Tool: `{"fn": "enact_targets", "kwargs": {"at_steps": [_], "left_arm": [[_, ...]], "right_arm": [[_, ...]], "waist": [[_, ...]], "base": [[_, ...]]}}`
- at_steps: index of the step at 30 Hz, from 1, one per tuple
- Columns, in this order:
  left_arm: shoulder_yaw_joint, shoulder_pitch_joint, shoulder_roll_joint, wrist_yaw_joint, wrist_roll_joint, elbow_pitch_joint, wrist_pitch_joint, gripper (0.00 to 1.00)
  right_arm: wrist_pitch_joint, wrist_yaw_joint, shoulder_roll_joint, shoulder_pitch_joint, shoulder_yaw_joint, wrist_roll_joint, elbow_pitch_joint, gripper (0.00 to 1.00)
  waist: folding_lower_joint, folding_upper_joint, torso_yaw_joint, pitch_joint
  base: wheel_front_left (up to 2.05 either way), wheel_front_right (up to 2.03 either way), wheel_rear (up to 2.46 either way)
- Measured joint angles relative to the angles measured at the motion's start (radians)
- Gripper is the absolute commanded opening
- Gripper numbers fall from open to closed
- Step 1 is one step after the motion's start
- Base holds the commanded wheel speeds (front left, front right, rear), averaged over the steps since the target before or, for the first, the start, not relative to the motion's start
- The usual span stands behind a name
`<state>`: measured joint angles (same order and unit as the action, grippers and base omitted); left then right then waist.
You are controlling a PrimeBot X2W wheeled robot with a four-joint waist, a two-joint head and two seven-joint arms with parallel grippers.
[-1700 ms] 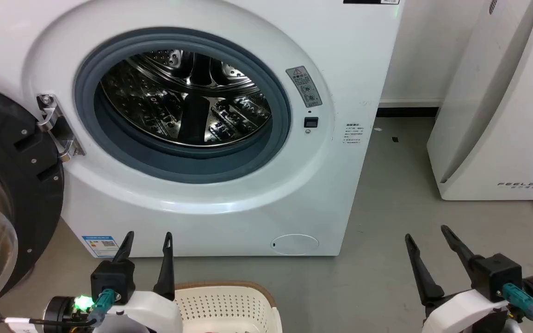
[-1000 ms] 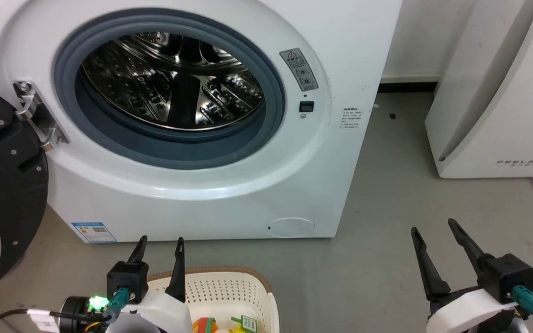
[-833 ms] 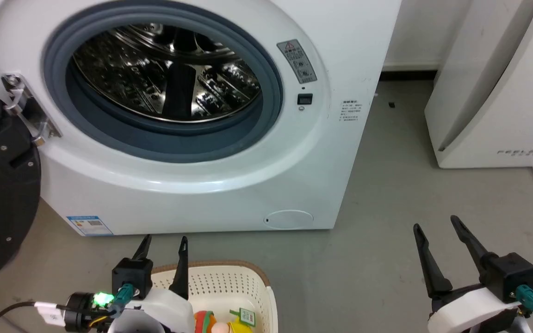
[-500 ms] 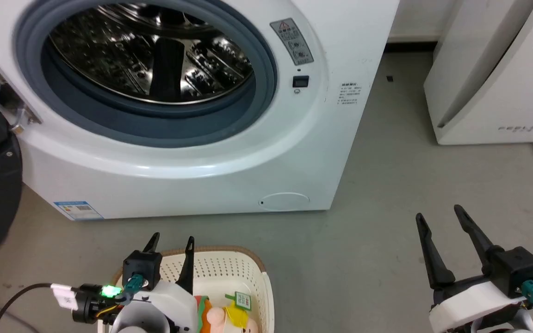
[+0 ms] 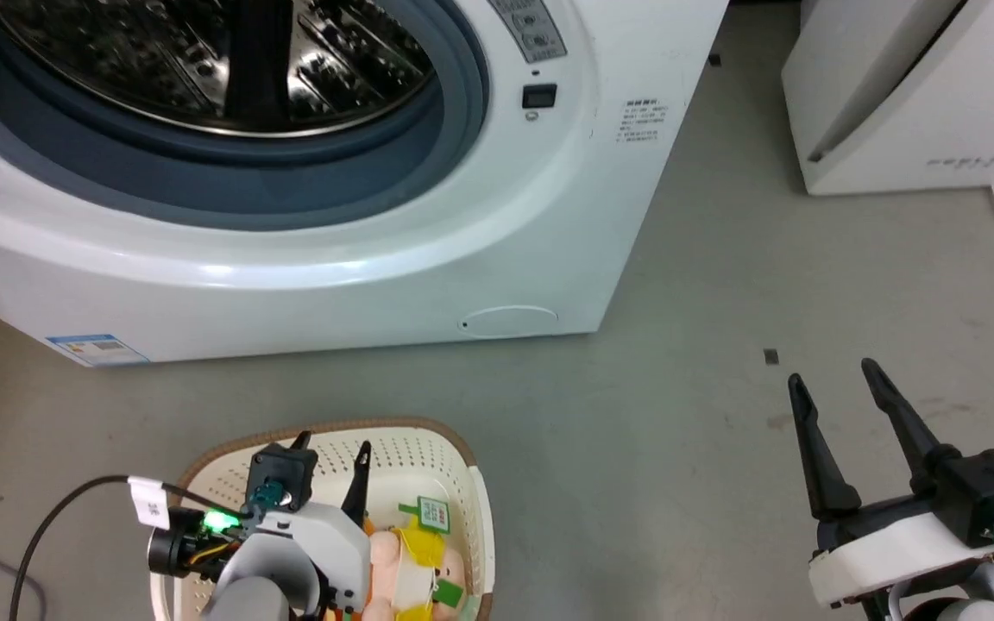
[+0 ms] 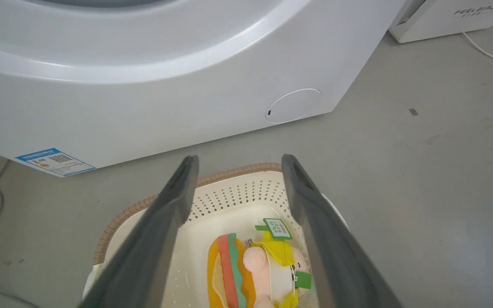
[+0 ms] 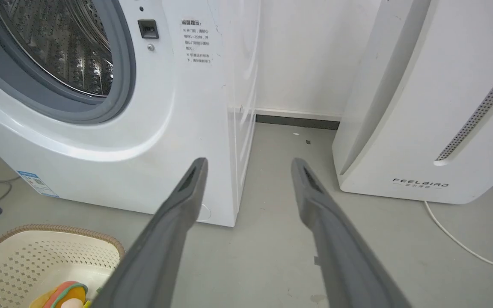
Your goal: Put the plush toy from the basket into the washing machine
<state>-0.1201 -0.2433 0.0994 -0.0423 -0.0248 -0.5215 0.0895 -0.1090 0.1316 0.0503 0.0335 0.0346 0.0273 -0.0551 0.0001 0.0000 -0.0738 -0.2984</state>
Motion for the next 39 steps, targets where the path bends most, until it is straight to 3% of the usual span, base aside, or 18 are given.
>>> {"fn": "enact_targets", "kwargs": {"at_steps": [8, 39], "left_arm": [[-0.021, -0.086, 0.017, -0.014, -0.023, -0.100, -0.004, 1.00], [-0.222, -0.364, 0.147, -0.050, -0.047, -0.435, -0.179, 1.00]], "right_arm": [[-0.016, 0.000, 0.000, 0.016, 0.007, 0.001, -0.017, 1.00], [-0.079, 0.000, 0.000, 0.062, 0.015, 0.026, -0.075, 1.00]], "waist": [[0.0000, 0.0000, -0.013, -0.078], [0.0000, 0.0000, -0.089, -0.433]], "base": [[0.00, 0.00, 0.00], [0.00, 0.00, 0.00]]}}
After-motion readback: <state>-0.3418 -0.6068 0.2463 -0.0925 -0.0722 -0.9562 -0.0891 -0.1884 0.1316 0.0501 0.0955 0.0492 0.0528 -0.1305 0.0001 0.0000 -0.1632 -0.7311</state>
